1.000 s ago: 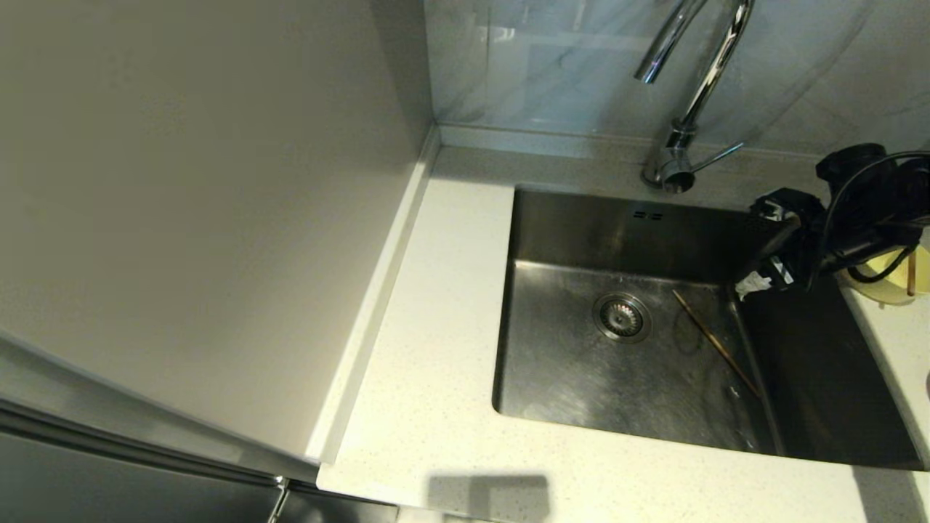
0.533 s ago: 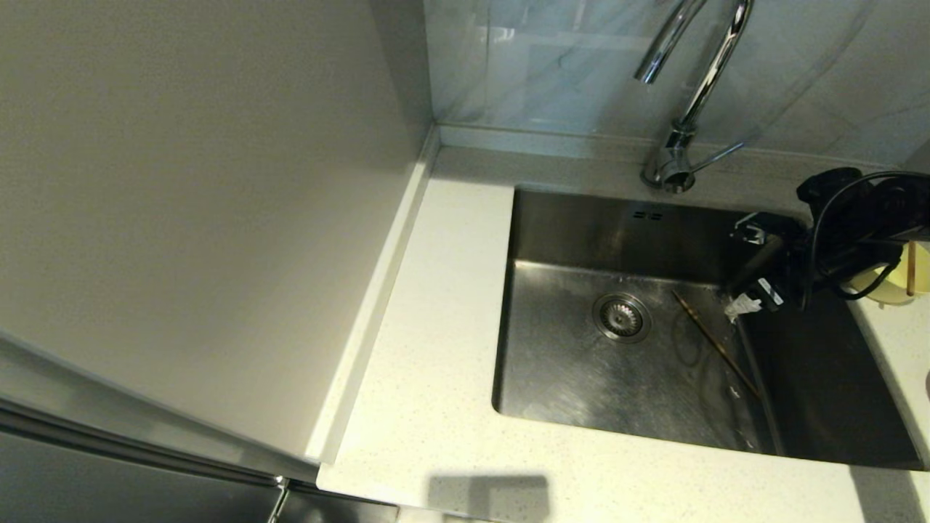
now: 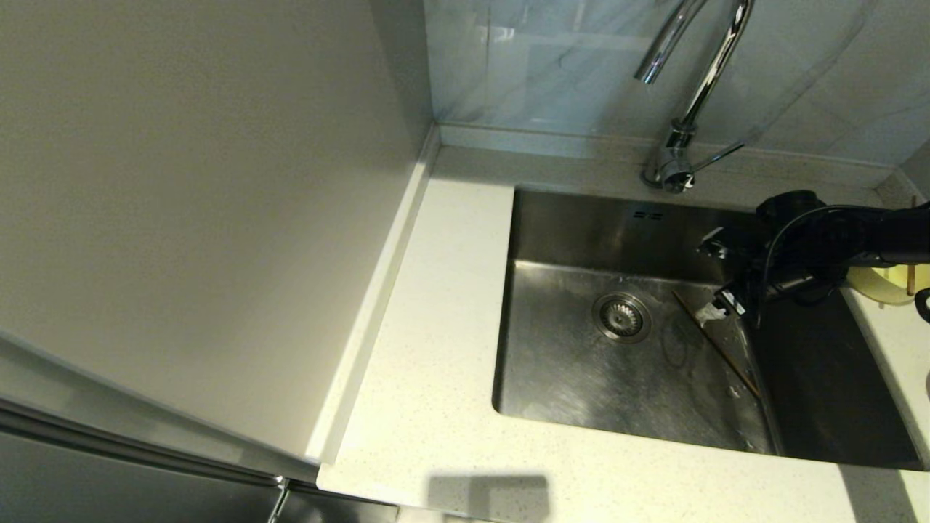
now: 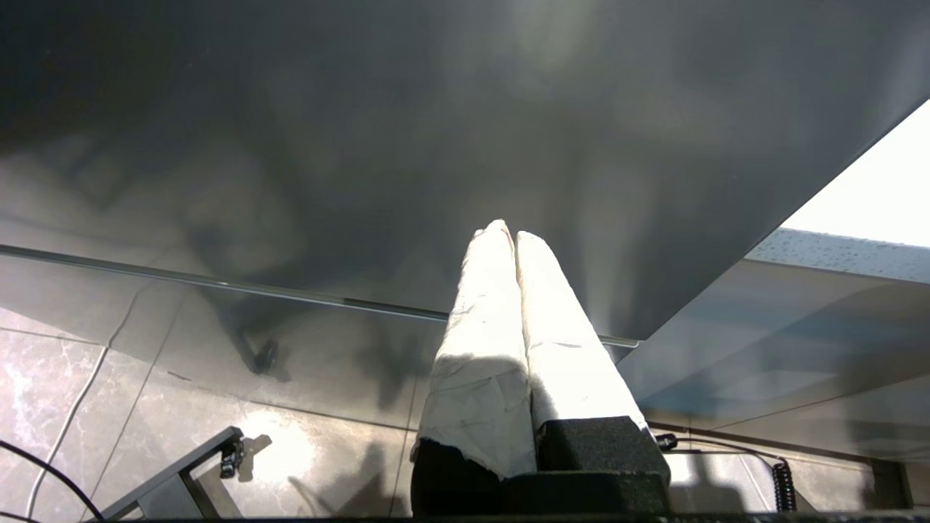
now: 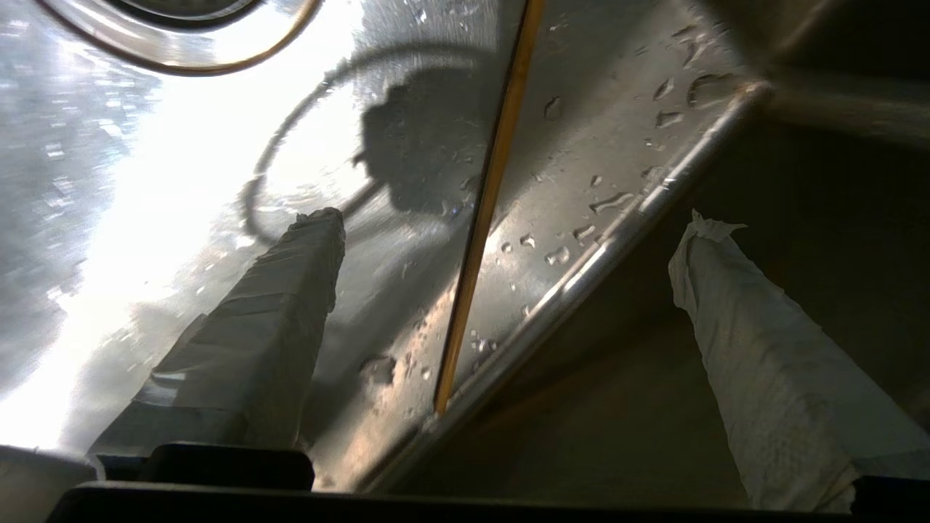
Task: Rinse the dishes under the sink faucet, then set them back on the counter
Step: Put the chopsticks back to the table from the sink
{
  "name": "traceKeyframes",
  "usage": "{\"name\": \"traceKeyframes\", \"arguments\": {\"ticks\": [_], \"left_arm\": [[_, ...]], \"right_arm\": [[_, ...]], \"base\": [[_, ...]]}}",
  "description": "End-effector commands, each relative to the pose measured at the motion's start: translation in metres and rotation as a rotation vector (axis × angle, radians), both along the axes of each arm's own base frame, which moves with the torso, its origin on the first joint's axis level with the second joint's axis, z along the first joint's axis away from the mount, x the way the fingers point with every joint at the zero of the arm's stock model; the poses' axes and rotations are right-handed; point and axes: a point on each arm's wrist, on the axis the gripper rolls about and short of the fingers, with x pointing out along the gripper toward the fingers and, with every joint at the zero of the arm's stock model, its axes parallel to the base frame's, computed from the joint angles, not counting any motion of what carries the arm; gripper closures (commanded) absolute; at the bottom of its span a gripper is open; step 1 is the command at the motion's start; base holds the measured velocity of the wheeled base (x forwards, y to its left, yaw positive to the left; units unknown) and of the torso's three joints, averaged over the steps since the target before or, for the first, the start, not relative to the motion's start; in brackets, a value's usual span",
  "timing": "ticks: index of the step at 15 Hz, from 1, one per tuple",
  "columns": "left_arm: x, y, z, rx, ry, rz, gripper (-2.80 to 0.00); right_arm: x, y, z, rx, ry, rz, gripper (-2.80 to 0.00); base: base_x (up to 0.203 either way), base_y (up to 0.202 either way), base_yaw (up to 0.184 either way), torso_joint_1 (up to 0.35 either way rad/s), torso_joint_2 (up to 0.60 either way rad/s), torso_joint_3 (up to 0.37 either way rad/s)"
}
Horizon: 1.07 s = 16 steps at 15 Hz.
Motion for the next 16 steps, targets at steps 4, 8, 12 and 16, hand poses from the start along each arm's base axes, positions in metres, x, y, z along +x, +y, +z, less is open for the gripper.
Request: {"name": "traceKeyframes", "arguments": {"ticks": [4, 8, 12, 16], "left_arm": [[0.0, 0.0, 0.0, 0.0, -0.003, 0.001, 0.0], [0.0, 0.0, 0.0, 0.0, -0.003, 0.001, 0.0], [0.0, 0.0, 0.0, 0.0, -0.003, 0.001, 0.0], [0.0, 0.0, 0.0, 0.0, -0.003, 0.001, 0.0]], "right_arm": [[0.024, -0.004, -0.043, -0.011, 0.027, -0.008, -2.8], [0.032, -0.006, -0.052, -0.029, 0.025, -0.023, -2.8], [0.039, -0.007, -0.062, -0.033, 0.026, -0.02, -2.8], [0.044, -0.01, -0.078, -0.033, 0.028, -0.026, -2.8]], "base": [[0.0, 0.0, 0.0, 0.0, 0.0, 0.0], [0.0, 0.0, 0.0, 0.0, 0.0, 0.0], [0.0, 0.0, 0.0, 0.0, 0.0, 0.0], [0.0, 0.0, 0.0, 0.0, 0.0, 0.0]]}}
